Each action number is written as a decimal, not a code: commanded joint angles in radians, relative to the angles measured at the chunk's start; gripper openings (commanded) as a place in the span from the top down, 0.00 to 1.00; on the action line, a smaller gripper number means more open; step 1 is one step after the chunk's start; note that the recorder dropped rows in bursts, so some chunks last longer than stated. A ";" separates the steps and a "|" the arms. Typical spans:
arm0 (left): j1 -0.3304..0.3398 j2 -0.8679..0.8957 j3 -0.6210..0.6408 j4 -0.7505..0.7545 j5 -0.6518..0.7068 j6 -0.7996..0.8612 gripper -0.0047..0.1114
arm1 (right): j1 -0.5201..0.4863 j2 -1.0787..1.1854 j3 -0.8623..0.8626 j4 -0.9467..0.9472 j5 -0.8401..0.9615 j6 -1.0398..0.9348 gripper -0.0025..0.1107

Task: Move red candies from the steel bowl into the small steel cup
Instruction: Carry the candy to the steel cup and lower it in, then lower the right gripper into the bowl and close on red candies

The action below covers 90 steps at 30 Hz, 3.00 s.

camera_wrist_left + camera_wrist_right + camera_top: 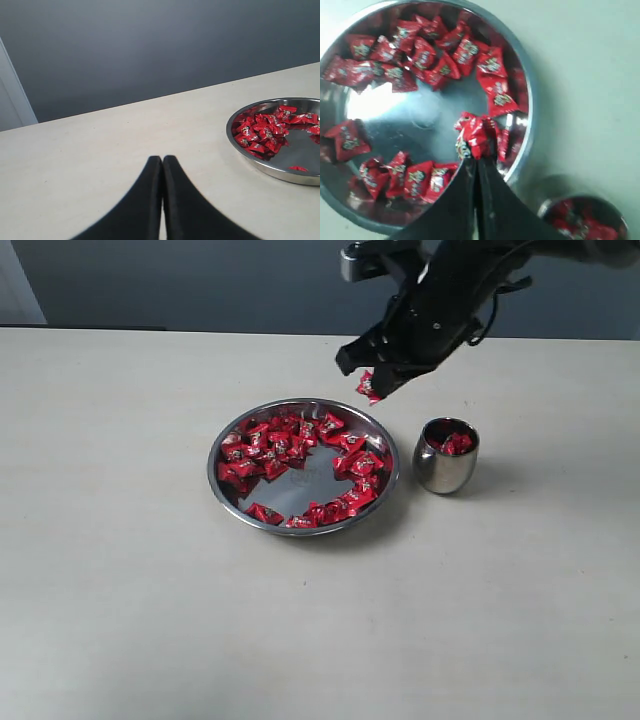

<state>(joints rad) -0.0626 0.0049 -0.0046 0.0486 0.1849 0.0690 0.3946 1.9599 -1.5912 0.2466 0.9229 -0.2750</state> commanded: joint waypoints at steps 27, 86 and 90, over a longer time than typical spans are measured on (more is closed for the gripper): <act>0.001 -0.005 0.005 -0.002 -0.004 0.000 0.94 | -0.138 -0.018 0.172 -0.114 0.009 0.029 0.83; 0.001 -0.005 0.005 -0.002 -0.006 0.000 0.94 | 0.175 0.234 0.169 0.563 -0.582 -0.476 0.66; 0.001 -0.005 0.005 -0.002 -0.005 -0.002 0.94 | 0.176 0.236 0.169 0.664 -0.575 -0.612 0.66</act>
<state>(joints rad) -0.0626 0.0049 -0.0046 0.0486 0.1849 0.0690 0.5705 2.1974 -1.4216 0.8367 0.3457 -0.7874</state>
